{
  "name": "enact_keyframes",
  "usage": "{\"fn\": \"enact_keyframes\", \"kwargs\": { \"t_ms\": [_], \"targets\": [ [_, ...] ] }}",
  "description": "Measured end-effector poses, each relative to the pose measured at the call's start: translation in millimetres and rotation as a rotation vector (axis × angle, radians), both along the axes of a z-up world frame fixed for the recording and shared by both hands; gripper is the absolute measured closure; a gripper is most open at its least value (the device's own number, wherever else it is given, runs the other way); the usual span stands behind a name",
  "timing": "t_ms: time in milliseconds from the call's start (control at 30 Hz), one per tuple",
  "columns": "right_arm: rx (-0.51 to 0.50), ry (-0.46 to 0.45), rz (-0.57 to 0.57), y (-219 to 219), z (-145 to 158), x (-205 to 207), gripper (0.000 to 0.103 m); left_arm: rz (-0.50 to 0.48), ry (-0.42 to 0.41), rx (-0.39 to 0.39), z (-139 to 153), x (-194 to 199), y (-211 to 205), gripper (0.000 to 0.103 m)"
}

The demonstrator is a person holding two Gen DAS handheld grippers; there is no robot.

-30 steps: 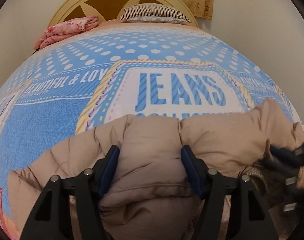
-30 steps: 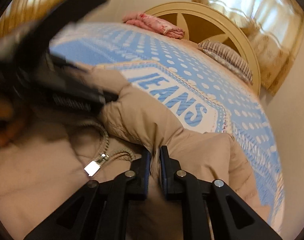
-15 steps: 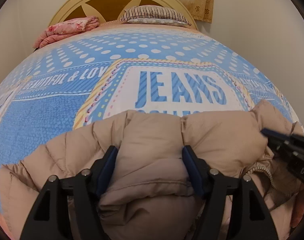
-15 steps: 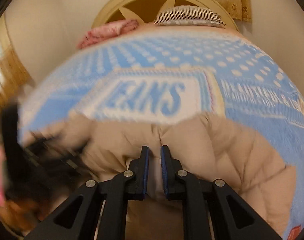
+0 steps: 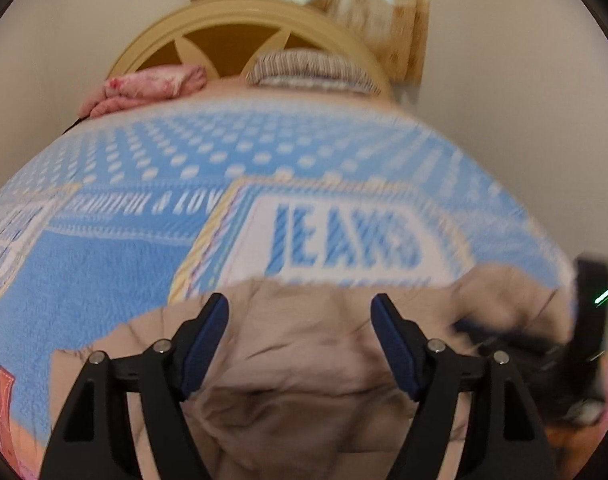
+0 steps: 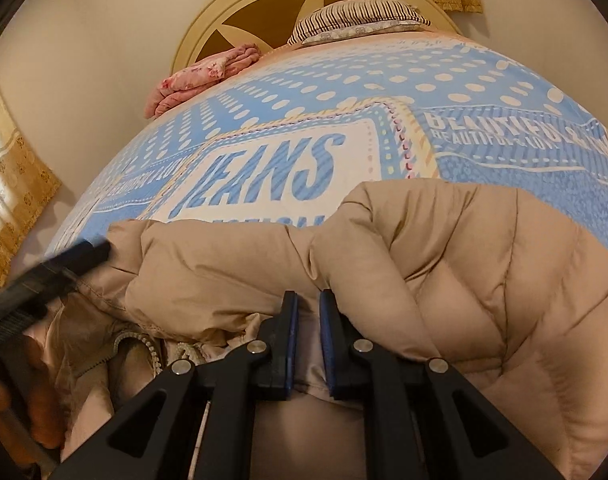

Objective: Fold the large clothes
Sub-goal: 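Fold the collar end down over the jacket body with both tools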

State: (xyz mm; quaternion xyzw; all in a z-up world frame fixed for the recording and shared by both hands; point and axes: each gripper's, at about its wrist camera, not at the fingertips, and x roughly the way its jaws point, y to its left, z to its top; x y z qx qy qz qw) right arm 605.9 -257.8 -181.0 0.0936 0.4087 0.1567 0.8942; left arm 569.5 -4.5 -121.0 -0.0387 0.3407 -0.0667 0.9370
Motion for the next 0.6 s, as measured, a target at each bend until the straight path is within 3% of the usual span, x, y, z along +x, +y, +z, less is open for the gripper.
{"fn": "enact_keyframes", "kwargs": {
  "t_ms": [67,233,300,367,467,600],
  "targets": [
    [-0.002,-0.002,-0.001,-0.2,0.2,-0.4,0.092,-0.031,0.037,-0.013,-1.6,6.8,-10.6,0.018],
    [-0.017,-0.009,-0.004,0.9,0.8,-2.8,0.092,-0.02,0.192,0.044,-51.1,28.4,-26.8,0.013],
    [-0.021,-0.01,-0.005,1.2,0.7,-2.7,0.092,-0.003,0.198,0.065,-59.1,32.0,-27.1,0.004],
    [-0.026,-0.01,-0.005,1.6,0.6,-2.4,0.092,0.017,0.212,0.084,-64.3,34.4,-29.8,0.001],
    [-0.032,-0.009,-0.006,2.3,0.3,-2.1,0.092,0.032,0.219,0.149,-69.3,34.4,-38.7,0.0],
    [-0.044,-0.009,-0.008,4.0,0.4,-1.8,0.092,0.034,0.222,0.155,-71.8,33.6,-39.7,0.0]
  ]
}}
